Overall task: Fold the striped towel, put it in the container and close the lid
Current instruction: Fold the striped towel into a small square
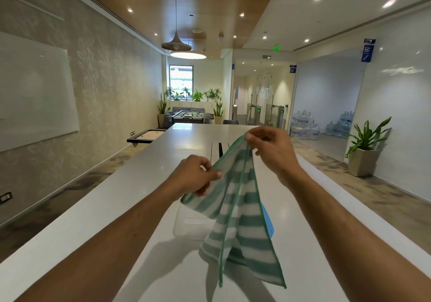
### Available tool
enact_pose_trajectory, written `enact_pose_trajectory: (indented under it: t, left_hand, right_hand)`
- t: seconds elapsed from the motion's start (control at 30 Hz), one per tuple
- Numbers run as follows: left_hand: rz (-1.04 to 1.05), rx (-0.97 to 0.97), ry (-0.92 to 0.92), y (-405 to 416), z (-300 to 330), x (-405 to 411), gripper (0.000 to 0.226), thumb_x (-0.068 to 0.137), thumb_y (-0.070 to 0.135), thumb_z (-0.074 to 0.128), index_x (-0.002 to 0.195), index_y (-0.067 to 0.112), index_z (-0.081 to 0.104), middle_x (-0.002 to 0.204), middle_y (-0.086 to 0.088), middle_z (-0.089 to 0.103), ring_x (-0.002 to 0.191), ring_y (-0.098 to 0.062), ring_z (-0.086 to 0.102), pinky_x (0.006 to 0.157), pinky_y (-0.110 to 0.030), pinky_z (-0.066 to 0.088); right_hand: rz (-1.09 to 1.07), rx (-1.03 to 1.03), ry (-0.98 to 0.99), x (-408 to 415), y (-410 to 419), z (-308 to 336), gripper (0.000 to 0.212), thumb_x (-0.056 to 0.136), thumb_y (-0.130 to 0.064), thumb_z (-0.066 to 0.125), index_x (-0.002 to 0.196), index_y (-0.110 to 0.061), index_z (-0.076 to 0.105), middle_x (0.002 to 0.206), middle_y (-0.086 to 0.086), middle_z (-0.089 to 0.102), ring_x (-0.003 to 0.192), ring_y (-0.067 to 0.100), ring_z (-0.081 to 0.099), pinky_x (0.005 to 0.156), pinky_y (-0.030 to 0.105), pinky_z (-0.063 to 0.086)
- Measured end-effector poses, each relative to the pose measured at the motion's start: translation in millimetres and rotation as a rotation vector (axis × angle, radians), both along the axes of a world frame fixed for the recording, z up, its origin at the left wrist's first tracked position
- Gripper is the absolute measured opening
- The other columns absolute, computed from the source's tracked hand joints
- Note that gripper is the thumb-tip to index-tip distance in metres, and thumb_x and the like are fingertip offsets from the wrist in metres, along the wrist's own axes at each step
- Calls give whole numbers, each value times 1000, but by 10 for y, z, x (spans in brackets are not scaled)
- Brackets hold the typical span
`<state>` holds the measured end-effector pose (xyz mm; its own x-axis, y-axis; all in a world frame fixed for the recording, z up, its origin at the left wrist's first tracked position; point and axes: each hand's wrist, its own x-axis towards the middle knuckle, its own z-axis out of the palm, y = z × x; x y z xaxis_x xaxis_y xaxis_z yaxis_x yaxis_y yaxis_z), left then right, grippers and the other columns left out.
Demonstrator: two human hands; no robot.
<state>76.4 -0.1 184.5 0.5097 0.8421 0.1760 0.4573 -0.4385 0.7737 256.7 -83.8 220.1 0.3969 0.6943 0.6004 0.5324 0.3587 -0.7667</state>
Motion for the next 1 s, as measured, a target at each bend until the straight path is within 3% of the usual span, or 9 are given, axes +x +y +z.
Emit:
enact_pose_trajectory:
  t: [0.13,0.23,0.33,0.5,0.63,0.73,0.87,1.0]
  left_hand:
    - [97,149,310,254,-122,-285,27,77,51,73,77,24,68,86,-1,64,82,-18,59,68,-31,49]
    - [118,164,363,319,-89,-458,26,75,50,75,80,25,70,87,2,64,85,-18,58,71,-31,46]
    - [160,251,284,341,34,-526,22,76,36,79,82,15,76,84,-4,71,79,-19,61,65,-26,42]
    - [256,410,49,330,226,-518,13,74,23,81,81,11,79,83,-7,75,89,-23,63,80,-32,50]
    - [226,523,-72,215,332,-505,15,74,14,81,87,8,77,77,-3,67,74,-14,60,71,-23,42]
    - [110,571,-55,206,375,-541,12,74,10,81,85,10,76,77,-1,69,66,-8,59,66,-21,44]
    - [41,556,31,221,365,-580,16,72,11,83,88,10,78,80,-3,70,67,-5,59,63,-16,45]
    - [45,483,13,169,384,-616,15,71,17,85,84,17,77,71,9,67,65,-3,59,59,-13,41]
  right_hand:
    - [-17,39,83,230,-108,117,11,90,-15,64,87,-24,70,90,3,70,86,20,63,71,32,52]
    - [-37,20,113,356,-156,119,10,90,-15,64,96,-16,72,95,4,69,92,23,64,74,33,53]
    - [-48,-16,104,425,-170,41,9,90,-14,64,91,-19,72,96,4,70,92,21,64,73,32,52]
    - [-87,-44,156,560,-207,-69,11,92,-13,62,98,-11,70,100,7,69,96,25,65,78,37,58]
    - [-58,-6,172,599,-306,-79,10,93,-12,60,99,-12,68,97,6,69,94,22,67,76,32,59]
    - [-15,-21,102,639,-398,-26,14,94,-9,58,100,-17,67,102,7,68,95,20,66,71,25,59]
    - [-20,-123,-55,714,-462,24,15,91,-6,61,94,-18,70,105,10,68,99,25,65,82,39,58]
    - [-116,-149,-140,734,-502,4,15,86,-9,69,98,-16,73,99,7,72,93,23,68,88,40,57]
